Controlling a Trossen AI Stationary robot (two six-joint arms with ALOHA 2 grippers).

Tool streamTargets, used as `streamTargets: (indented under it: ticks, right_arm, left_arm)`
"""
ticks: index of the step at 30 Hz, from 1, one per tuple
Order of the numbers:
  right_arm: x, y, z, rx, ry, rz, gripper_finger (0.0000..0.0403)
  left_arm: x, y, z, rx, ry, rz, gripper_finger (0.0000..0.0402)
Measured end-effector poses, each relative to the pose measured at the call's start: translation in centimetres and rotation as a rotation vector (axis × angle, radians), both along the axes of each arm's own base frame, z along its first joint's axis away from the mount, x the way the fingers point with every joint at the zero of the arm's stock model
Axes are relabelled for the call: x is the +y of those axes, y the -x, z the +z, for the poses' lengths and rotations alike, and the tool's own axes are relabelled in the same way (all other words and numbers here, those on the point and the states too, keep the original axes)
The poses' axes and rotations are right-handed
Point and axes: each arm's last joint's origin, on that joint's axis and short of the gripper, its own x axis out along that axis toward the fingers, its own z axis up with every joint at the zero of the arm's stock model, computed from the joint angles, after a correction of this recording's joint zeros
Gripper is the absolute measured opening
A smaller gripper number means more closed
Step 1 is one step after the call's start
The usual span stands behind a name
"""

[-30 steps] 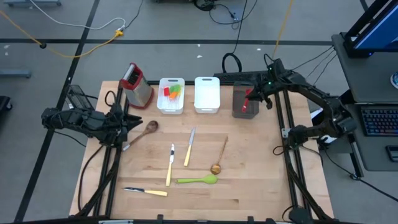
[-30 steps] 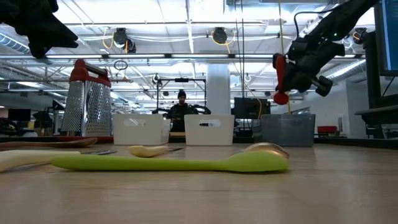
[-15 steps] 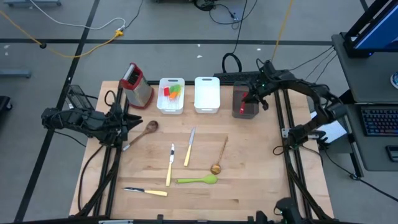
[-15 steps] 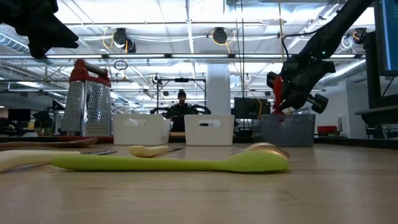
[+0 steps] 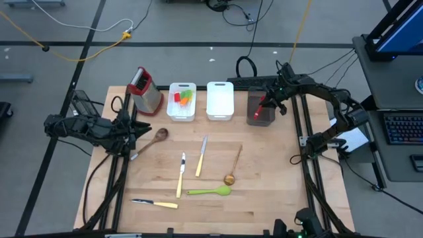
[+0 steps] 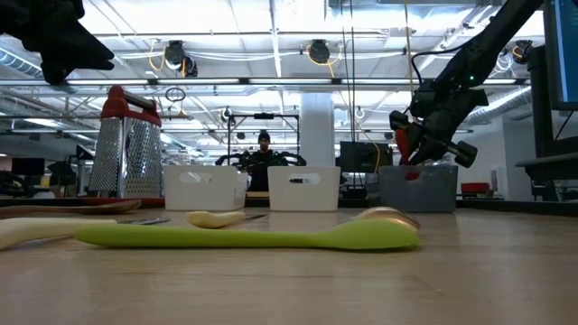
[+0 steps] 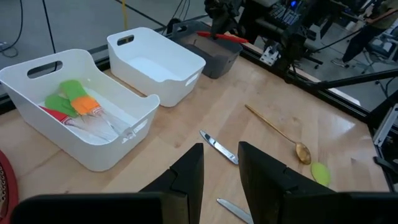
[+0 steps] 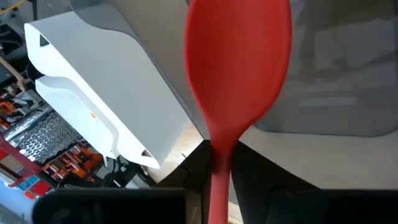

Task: Pick & Place Kitchen Items
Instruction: Put the red serving spoon into the black bin, then put the yellow serving spoon into the black bin

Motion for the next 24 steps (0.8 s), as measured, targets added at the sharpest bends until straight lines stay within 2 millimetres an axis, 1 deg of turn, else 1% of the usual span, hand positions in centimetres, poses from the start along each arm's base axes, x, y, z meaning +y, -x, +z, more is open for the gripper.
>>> streamTargets:
  ticks: [6,14,19,24]
  right_arm:
    - [-0.2,0.1,0.0,-0.004,0.01,-0.008,0.0049]
    - [-0.8,1.2,0.0,0.035,0.059,-0.04,0.005]
    - [-1.0,1.6,0.1,0.029,0.103,-0.026,0.005]
    - [-1.4,1.1,1.4,-0.082,0.226,0.027,0.005]
  left_arm:
    - [0.0,0.0,0.0,0.001,-0.002,-0.001,0.0102]
    - [0.0,0.0,0.0,-0.001,0.005,0.001,0.0102]
    - [0.0,0.0,0.0,-0.003,0.012,0.003,0.0102]
    - [0.0,0.0,0.0,-0.002,0.008,0.001,0.0102]
